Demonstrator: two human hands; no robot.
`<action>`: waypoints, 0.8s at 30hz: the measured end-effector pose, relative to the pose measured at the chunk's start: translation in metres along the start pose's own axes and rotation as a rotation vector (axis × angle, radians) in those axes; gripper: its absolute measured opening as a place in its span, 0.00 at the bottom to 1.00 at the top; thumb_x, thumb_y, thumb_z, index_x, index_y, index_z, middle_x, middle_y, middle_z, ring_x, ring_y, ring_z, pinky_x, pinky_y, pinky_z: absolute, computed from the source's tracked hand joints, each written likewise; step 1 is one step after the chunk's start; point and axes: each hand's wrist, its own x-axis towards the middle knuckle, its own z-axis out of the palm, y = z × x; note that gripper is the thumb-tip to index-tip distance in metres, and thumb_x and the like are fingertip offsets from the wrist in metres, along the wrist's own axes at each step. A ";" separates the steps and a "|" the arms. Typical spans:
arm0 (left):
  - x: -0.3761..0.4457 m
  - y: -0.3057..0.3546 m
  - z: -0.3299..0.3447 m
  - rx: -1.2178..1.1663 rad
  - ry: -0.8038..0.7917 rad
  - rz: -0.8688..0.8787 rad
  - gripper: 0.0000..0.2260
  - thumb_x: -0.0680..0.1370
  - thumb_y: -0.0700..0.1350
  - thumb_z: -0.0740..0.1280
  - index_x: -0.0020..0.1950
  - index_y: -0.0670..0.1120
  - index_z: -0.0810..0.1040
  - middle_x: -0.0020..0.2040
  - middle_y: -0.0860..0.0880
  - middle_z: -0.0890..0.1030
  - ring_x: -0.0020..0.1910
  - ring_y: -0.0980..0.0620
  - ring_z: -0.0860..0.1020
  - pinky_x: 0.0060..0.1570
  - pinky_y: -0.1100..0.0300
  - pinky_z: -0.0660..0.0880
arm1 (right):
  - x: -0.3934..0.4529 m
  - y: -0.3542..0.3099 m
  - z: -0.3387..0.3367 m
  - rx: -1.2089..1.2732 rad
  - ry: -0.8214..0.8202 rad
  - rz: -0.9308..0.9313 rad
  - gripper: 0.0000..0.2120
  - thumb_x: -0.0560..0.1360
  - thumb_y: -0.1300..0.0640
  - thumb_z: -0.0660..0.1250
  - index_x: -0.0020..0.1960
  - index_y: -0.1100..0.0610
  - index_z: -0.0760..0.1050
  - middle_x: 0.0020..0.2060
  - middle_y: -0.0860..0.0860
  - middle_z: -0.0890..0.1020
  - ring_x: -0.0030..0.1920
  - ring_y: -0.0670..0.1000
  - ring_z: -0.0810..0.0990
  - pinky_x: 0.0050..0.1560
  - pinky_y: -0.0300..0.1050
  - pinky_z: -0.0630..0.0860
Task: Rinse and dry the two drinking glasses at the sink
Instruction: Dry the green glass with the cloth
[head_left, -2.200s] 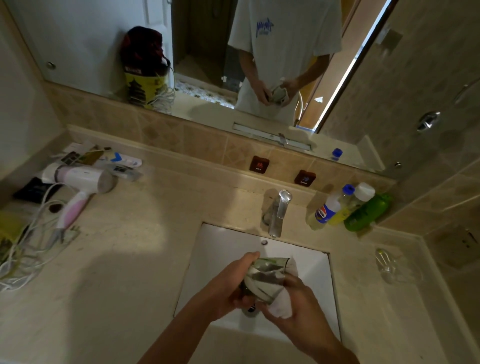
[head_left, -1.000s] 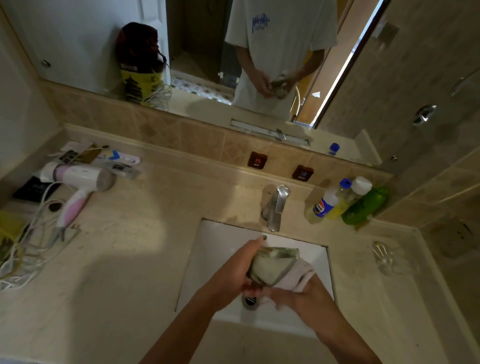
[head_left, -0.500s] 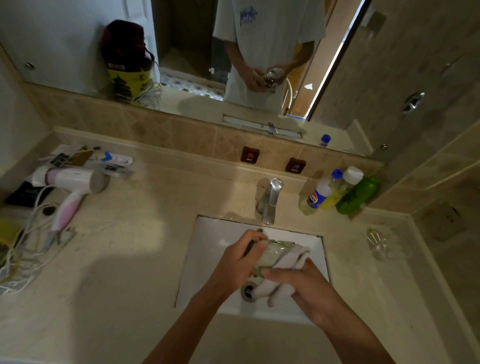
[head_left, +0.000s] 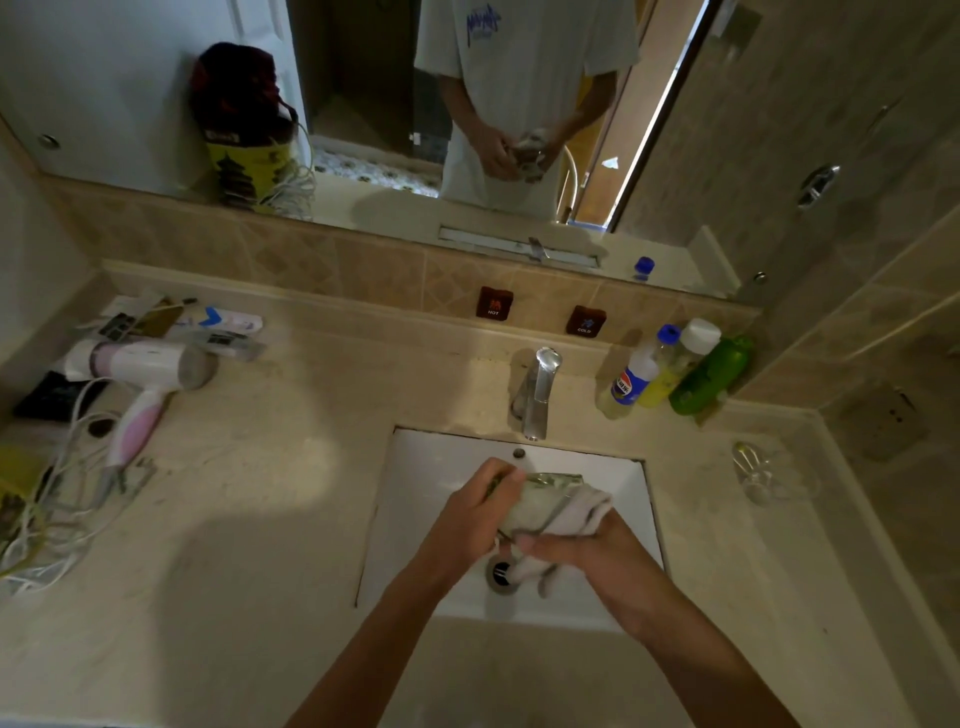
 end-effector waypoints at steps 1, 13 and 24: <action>-0.001 0.001 -0.001 0.000 -0.018 -0.041 0.10 0.86 0.52 0.60 0.53 0.49 0.77 0.40 0.51 0.81 0.34 0.55 0.78 0.28 0.62 0.70 | -0.001 0.001 0.001 0.001 0.001 0.002 0.18 0.70 0.66 0.76 0.57 0.54 0.79 0.50 0.47 0.87 0.52 0.46 0.85 0.55 0.41 0.81; -0.004 0.003 0.004 -0.109 -0.013 -0.158 0.19 0.86 0.57 0.57 0.48 0.43 0.77 0.34 0.49 0.78 0.26 0.57 0.75 0.24 0.64 0.69 | 0.000 0.022 0.015 -0.422 0.146 -0.144 0.18 0.58 0.44 0.73 0.46 0.47 0.78 0.42 0.40 0.82 0.46 0.33 0.80 0.58 0.44 0.76; -0.010 0.011 -0.009 -0.161 -0.236 0.005 0.12 0.86 0.51 0.59 0.61 0.51 0.81 0.53 0.50 0.83 0.47 0.54 0.84 0.51 0.56 0.84 | -0.011 0.010 -0.003 -0.175 0.073 -0.094 0.16 0.70 0.60 0.77 0.55 0.49 0.78 0.49 0.46 0.86 0.51 0.43 0.84 0.50 0.36 0.79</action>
